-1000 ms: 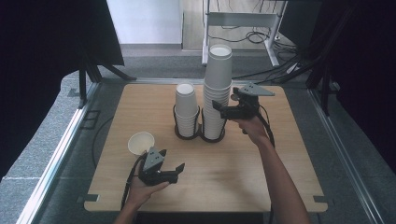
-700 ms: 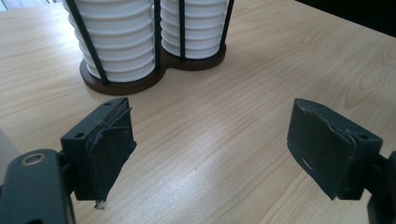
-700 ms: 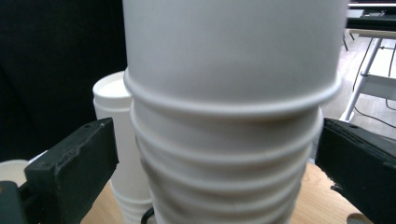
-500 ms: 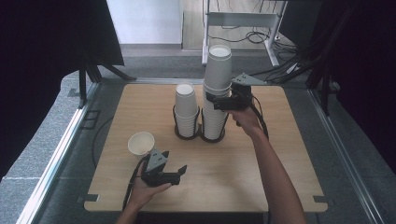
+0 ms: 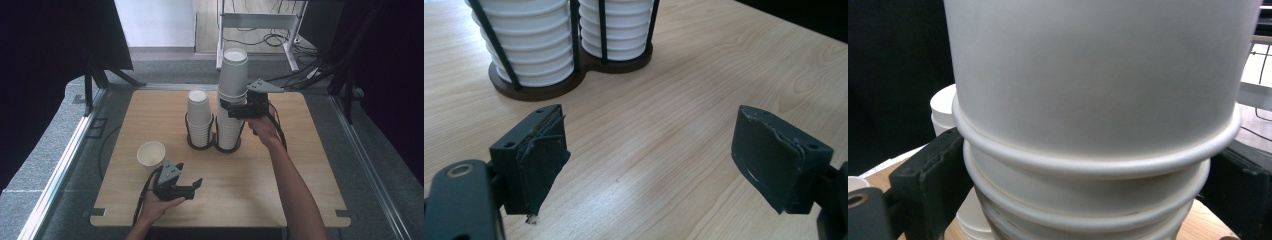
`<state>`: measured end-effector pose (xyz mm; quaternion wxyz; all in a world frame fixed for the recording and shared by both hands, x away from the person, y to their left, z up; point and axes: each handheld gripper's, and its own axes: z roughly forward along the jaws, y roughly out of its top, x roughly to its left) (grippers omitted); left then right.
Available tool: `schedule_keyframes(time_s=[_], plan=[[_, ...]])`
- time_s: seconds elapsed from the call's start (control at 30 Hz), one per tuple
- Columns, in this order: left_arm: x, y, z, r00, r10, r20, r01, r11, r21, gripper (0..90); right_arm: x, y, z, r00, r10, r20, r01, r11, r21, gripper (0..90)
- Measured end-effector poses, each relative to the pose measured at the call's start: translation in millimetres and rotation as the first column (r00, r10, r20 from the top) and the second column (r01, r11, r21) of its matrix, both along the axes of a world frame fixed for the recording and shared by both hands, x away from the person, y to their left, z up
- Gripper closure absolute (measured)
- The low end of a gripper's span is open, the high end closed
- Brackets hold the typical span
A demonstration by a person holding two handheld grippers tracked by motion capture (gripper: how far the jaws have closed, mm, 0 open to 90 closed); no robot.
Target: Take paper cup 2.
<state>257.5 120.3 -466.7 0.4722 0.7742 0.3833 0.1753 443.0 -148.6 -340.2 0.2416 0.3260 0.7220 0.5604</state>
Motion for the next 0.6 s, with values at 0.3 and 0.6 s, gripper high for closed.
schedule_keyframes(time_s=[0.3, 0.6], plan=[[1.8, -6.4, 18.4, 0.9994, -0.014, 0.030, 0.015, 0.9991, -0.039, 14.7, -0.4, -0.4, -0.6, 1.0000, 0.005, 0.003, -0.005, 1.000, 0.004, 4.1], [25.3, -15.4, 63.0, 0.9973, 0.000, 0.073, 0.008, 0.9940, -0.109, 14.7, -0.4, -0.9, -0.9, 0.9999, 0.010, 0.006, -0.010, 1.000, 0.004, 4.1]])
